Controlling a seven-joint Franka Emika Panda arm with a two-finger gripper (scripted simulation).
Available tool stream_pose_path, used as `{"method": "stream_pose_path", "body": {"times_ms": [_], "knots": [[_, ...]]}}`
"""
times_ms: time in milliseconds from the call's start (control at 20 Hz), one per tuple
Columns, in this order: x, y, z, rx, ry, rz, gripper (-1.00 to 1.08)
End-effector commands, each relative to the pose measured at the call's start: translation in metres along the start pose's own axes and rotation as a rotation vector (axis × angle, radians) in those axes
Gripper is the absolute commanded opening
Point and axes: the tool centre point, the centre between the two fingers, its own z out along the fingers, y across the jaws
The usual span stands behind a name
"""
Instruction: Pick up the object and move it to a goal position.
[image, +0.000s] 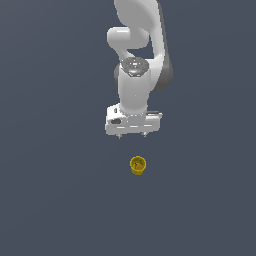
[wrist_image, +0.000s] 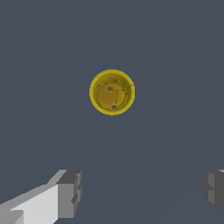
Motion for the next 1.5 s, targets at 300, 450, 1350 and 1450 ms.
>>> {"method": "stream_pose_path", "body": {"times_ms": [300,450,1350,1450], "knots": [[-0.005,-0.014,0.006,0.011,-0.024,-0.007,1.00],[-0.009,-0.021,0.010,0.017,-0.038,-0.014,1.00],[0.031,-0.020,0.035,0.011,-0.031,0.151,1.00],[0.041,-0.020,0.042,0.008,-0.028,0.195,1.00]]}}
